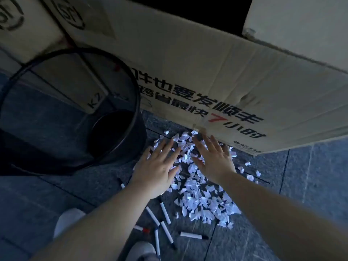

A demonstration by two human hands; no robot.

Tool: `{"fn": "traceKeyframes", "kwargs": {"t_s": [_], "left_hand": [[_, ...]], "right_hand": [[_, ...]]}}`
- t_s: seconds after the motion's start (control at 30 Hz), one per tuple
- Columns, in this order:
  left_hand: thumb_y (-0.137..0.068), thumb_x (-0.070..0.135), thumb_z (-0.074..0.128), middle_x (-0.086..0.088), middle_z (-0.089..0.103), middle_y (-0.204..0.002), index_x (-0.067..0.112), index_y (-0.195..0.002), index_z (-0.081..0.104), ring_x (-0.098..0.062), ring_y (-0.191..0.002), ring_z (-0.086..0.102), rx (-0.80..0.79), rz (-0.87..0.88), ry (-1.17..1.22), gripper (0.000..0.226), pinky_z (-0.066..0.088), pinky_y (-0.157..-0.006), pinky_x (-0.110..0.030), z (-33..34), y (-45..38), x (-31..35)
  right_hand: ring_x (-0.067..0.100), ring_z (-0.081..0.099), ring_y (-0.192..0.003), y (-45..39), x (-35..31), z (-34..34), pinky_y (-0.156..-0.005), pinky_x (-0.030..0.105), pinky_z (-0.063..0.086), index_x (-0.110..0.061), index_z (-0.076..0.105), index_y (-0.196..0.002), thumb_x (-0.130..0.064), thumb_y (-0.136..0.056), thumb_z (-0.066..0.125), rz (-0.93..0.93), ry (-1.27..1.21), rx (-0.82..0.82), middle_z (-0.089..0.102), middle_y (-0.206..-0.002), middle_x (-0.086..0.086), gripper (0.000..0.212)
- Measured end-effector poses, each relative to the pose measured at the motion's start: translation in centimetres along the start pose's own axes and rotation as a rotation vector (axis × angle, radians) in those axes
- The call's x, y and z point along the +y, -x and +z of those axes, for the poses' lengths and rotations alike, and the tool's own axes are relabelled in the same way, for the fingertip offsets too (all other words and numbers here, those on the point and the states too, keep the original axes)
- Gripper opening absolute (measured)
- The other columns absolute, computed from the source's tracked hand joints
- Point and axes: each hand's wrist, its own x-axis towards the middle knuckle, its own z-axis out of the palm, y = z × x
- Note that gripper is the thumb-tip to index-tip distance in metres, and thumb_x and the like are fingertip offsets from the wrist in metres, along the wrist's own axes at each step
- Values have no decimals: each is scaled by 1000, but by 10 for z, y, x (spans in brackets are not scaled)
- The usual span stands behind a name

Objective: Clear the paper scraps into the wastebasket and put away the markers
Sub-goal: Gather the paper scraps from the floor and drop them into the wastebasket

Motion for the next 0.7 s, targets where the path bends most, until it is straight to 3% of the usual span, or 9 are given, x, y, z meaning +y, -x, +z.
{"fn": "traceKeyframes", "kwargs": {"t_s": [0.17,0.27,0.43,0.6,0.7], "left_hand": [[-90,60,7,3,-5,-157,32,-147,0,-20,-144,-4,-52,-111,-9,63,11,-115,-54,38,-15,-18],[-91,60,10,5,-15,-156,36,-145,-10,-20,-144,-9,-144,-155,-7,62,7,-114,-55,52,-18,-22],[-88,65,11,7,-17,-155,39,-143,-11,-23,-144,-8,-172,-239,-3,65,12,-112,-57,72,-18,-30],[-89,64,20,-1,5,-157,40,-144,0,-28,-140,16,-132,-313,-16,63,33,-102,-52,89,-16,-33],[-89,62,26,-7,29,-147,36,-142,16,-28,-125,38,-44,-259,-65,59,47,-85,-43,95,-14,-31]], "right_hand": [[26,-7,-143,-25,6,27,-110,61,12,-44,-7,-142,-66,-88,25,5,61,-36,-3,-157,-2,67],[26,-7,-143,-36,4,38,-109,66,9,-44,-7,-142,-73,-84,23,1,93,-15,-3,-157,-3,71],[27,-2,-143,-51,5,53,-108,64,6,-44,-3,-143,-76,-82,24,-8,123,19,1,-157,-1,74],[27,4,-143,-53,2,64,-107,64,11,-40,9,-143,-74,-82,27,-8,121,2,8,-156,1,72],[29,27,-133,-51,-3,70,-103,60,26,-36,25,-139,-72,-83,31,-21,159,98,29,-145,6,67]]}}
